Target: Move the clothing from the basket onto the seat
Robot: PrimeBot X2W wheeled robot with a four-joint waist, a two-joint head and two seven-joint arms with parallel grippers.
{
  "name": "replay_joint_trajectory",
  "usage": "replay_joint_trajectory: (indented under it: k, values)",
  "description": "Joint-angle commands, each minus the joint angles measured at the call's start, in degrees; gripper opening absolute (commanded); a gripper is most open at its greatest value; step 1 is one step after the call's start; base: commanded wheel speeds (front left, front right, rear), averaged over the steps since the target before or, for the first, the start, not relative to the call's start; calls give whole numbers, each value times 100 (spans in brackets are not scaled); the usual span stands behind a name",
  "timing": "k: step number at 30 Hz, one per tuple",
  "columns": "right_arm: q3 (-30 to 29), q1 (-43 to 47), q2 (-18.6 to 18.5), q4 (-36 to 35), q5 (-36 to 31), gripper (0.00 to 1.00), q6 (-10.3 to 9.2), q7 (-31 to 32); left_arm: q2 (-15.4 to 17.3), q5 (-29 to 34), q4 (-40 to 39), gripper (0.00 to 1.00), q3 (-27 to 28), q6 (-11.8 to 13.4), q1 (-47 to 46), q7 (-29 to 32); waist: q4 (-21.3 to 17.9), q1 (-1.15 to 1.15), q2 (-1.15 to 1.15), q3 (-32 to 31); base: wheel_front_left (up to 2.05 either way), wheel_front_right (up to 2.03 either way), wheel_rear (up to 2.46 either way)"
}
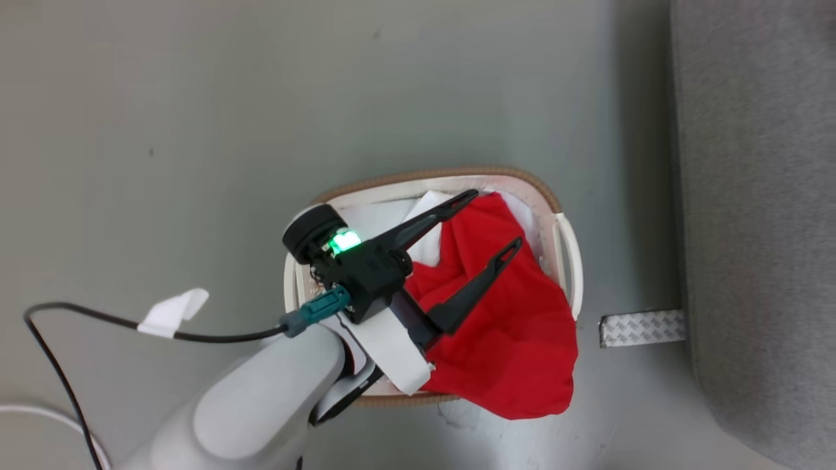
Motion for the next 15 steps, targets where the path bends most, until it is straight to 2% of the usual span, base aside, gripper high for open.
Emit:
replay_joint_trajectory:
  k: [1, 4, 8, 15]
  values:
    - [125, 14, 4, 82, -92, 100, -12, 104, 5, -34, 58, 100, 11, 19, 80, -36, -76, -1, 0, -172, 0, 0, 0]
    - [401, 118, 70, 232, -81, 100, -12, 391, 1, -81, 155, 100, 37, 31, 193, -48, -185, -1, 0, -468, 0, 0, 0]
    - [1045, 235, 150, 294, -12, 100, -13, 770, -31, -188, 314, 100, 89, 53, 409, -77, -330, -1, 0, -1020, 0, 0, 0]
    - [2221, 681, -14, -326, 685, 100, -13, 854, -138, -345, 461, 100, 318, 183, 924, -85, -475, -1, 0, -2095, 0, 0, 0]
